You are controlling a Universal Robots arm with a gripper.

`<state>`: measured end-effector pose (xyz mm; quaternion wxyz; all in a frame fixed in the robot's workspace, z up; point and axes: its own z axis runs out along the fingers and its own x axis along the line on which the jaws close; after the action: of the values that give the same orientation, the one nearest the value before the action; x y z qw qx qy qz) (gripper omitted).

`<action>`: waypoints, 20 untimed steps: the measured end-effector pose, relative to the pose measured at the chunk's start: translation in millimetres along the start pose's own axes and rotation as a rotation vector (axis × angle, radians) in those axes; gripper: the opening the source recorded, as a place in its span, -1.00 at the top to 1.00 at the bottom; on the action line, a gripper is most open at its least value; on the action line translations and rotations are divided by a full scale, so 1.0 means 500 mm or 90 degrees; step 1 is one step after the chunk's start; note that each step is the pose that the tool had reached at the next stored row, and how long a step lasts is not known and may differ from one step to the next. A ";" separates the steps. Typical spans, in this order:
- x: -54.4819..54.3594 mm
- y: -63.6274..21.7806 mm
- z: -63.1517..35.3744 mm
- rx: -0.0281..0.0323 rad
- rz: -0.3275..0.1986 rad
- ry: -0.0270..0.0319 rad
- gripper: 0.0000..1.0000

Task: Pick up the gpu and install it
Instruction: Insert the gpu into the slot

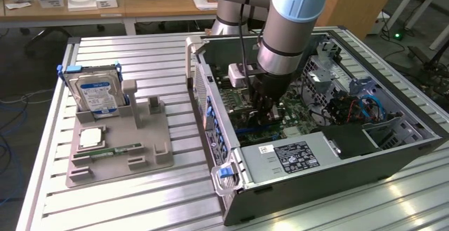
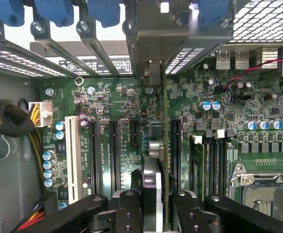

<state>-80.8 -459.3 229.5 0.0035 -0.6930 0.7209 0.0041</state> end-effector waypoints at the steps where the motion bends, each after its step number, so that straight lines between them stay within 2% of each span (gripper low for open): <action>1: -0.001 0.000 0.000 0.0000 0.000 0.0001 0.44; 20: -0.002 0.000 0.012 -0.0002 -0.003 0.0004 0.44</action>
<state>-80.9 -458.1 223.7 0.0032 -0.6947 0.7193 0.0040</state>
